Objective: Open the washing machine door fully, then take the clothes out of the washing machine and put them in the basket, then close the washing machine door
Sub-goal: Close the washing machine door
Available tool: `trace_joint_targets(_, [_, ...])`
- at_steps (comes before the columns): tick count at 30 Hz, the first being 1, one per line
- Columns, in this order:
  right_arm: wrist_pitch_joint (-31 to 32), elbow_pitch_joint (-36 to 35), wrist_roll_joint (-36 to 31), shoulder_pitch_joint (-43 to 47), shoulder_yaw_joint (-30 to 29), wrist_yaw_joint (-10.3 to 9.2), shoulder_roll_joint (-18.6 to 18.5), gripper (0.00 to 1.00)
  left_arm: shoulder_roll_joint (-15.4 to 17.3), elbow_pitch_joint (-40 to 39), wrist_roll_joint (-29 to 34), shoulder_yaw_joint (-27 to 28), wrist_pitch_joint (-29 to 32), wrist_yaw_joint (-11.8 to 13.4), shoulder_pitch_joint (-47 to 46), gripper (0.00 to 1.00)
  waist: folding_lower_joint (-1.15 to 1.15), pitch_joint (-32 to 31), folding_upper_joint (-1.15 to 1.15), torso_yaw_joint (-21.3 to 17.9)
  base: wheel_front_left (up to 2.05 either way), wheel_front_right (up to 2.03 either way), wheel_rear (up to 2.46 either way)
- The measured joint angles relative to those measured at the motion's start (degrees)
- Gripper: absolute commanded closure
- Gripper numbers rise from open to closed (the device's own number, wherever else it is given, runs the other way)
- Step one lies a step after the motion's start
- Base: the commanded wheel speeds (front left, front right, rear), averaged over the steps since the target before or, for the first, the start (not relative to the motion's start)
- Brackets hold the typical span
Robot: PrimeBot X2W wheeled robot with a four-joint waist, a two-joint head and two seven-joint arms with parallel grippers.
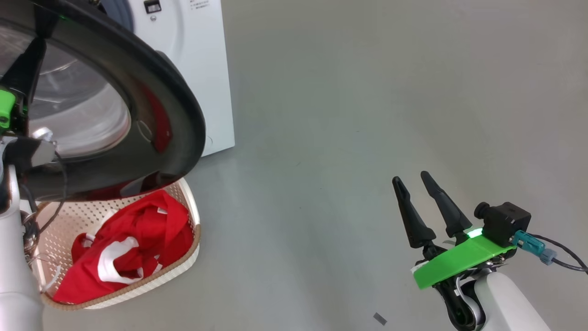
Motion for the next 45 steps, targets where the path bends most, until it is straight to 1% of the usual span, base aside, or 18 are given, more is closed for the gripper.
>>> trace_joint_targets(4, [0.00, 0.03, 0.00, -0.02, 0.01, 0.00, 0.13, 0.00, -0.03, 1.35, -0.01, 0.26, -0.49, -0.14, -0.70, 1.00, 0.00, 0.27, 0.00, -0.36, 0.00, 0.00, 0.00])
trace_joint_targets(7, [0.00, 0.15, 0.00, -0.04, 0.01, 0.00, 0.13, 0.00, -0.16, 2.12, -0.02, 0.36, -0.49, -1.07, -1.21, 1.00, 0.00, 0.26, 0.00, -0.45, 0.00, 0.00, 0.00])
trace_joint_targets(13, [0.00, 0.25, 0.00, -0.04, 0.02, 0.00, 0.11, 0.00, -0.52, 3.14, -0.05, 0.24, -0.47, -1.65, -1.89, 1.00, 0.00, 0.00, 0.00, 0.01, 0.00, 0.00, 0.00])
trace_joint_targets(15, [0.00, 0.29, -0.01, -0.04, 0.08, 0.00, 0.09, 0.00, -0.55, 3.32, -0.14, 0.22, -0.41, -2.07, -1.90, 1.00, 0.00, -0.10, 0.00, 0.35, 0.00, 0.00, 0.00])
trace_joint_targets(22, [0.00, 0.47, -0.01, -0.04, 0.37, 0.00, -0.11, 0.00, -1.29, 3.39, -0.76, -0.33, 0.18, -2.23, -1.90, 1.00, 0.00, -0.49, 0.00, 2.12, 0.00, 0.00, 0.00])
trace_joint_targets(26, [0.00, 0.52, -0.01, -0.05, 0.68, 0.00, -0.33, 0.00, -1.57, 3.08, -1.15, -0.83, 0.70, -3.03, -1.80, 1.00, 0.00, -0.78, 0.00, 3.26, 0.00, 0.00, 0.00])
trace_joint_targets(29, [0.00, 0.53, -0.01, -0.05, 0.70, 0.00, -0.64, 0.00, -1.60, 2.33, -1.21, -0.97, 1.10, -3.15, -1.70, 1.00, 0.00, -0.99, 0.00, 4.12, 0.00, 0.00, 0.00])
trace_joint_targets(30, [0.00, 0.55, -0.01, -0.06, 0.70, 0.00, -0.77, 0.00, -1.59, 2.07, -1.27, -1.01, 1.18, -3.37, -1.65, 0.84, 0.00, -1.06, 0.00, 4.41, 0.00, 0.00, 0.00])
trace_joint_targets(32, [0.00, 0.65, -0.01, -0.06, 0.71, 0.00, -0.90, 0.00, -1.57, 1.51, -1.29, -1.07, 1.20, -3.85, -1.37, 0.40, 0.00, -1.25, 0.00, 4.98, 0.00, 0.00, 0.00])
trace_joint_targets(33, [0.00, 0.70, -0.01, -0.06, 0.71, 0.00, -0.92, 0.00, -1.51, 1.07, -1.27, -1.18, 1.19, -4.19, -0.97, 0.06, 0.00, -1.36, 0.00, 5.26, 0.00, 0.00, 0.00])
trace_joint_targets(34, [0.00, 0.75, -0.01, -0.06, 0.71, 0.00, -0.97, 0.00, -1.43, 0.71, -1.20, -1.31, 1.19, -4.64, -0.41, 0.00, 0.00, -1.47, 0.00, 5.55, 0.00, 0.00, 0.00])
trace_joint_targets(36, [0.00, 0.76, -0.01, -0.06, 0.67, 0.00, -1.14, 0.00, -0.99, -0.05, -0.82, -1.83, 1.09, -5.27, 0.94, 0.00, 0.00, -1.68, 0.00, 6.16, 0.00, 0.00, 0.00])
trace_joint_targets(38, [0.00, 0.77, -0.01, -0.06, 0.64, 0.00, -1.29, 0.00, 0.10, -0.96, 1.25, -2.61, 0.22, -6.58, 2.32, 0.00, 0.00, -1.88, 0.00, 6.76, 0.00, 0.00, 0.00])
trace_joint_targets(39, [0.00, 0.77, -0.01, -0.06, 0.60, 0.00, -1.38, 0.00, 0.33, -1.32, 1.60, -2.57, -0.14, -6.73, 2.89, 0.00, 0.00, -1.96, 0.00, 7.10, 0.00, 0.00, 0.00])
trace_joint_targets(45, [0.00, 0.77, -0.01, -0.09, 0.59, 0.00, -2.18, 0.00, 1.35, -2.76, 4.69, -4.22, -2.12, -9.68, 6.04, 0.00, 0.00, -2.29, 0.00, 9.34, 0.00, 0.00, 0.00])
